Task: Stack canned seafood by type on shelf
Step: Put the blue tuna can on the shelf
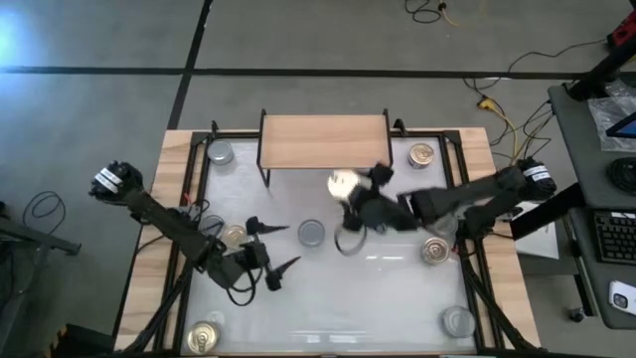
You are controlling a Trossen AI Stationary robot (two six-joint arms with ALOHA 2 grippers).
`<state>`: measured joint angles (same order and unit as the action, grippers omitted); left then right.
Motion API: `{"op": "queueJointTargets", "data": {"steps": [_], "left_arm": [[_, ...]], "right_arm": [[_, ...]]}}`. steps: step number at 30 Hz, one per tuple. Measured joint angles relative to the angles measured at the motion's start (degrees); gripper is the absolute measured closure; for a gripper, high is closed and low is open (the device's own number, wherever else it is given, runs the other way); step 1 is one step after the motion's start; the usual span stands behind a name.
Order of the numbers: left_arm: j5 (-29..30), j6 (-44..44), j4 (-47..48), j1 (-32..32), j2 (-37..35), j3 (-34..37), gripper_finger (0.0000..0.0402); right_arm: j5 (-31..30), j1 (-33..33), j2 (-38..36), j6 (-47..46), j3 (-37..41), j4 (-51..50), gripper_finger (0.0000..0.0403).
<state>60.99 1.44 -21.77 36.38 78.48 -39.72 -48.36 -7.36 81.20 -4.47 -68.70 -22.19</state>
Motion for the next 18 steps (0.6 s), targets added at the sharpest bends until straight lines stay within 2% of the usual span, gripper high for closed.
{"op": "queueJointTargets", "data": {"steps": [2, 4, 6, 8, 12, 18], "left_arm": [[2.73, -0.88, -0.12, 0.02, -1.59, 0.0, 0.0025], [4.59, -0.95, -0.26, 0.02, -2.8, 0.0, 0.0025], [4.9, -0.89, -0.24, 0.02, -3.45, 0.0, 0.0025], [3.92, -0.67, -0.23, 0.07, -3.33, 0.0, 0.0025], [2.55, -1.21, -0.07, 0.13, -2.15, 0.02, 0.0025], [2.54, -1.57, -0.12, 0.13, -1.93, 0.02, 0.0025]], "right_arm": [[3.69, 5.47, 0.29, -1.26, -0.91, -0.95, 0.0035], [10.25, 11.44, 0.44, -4.68, -1.08, -1.85, 0.0035], [16.55, 16.86, 0.76, -8.48, -0.94, -2.27, 0.0035], [20.33, 21.43, 1.16, -11.98, -0.75, -3.37, 0.0034], [24.19, 27.68, 2.49, -14.27, -0.89, -5.14, 0.0034], [24.82, 30.82, 4.44, -14.18, -2.34, -4.9, 0.0034]]}}
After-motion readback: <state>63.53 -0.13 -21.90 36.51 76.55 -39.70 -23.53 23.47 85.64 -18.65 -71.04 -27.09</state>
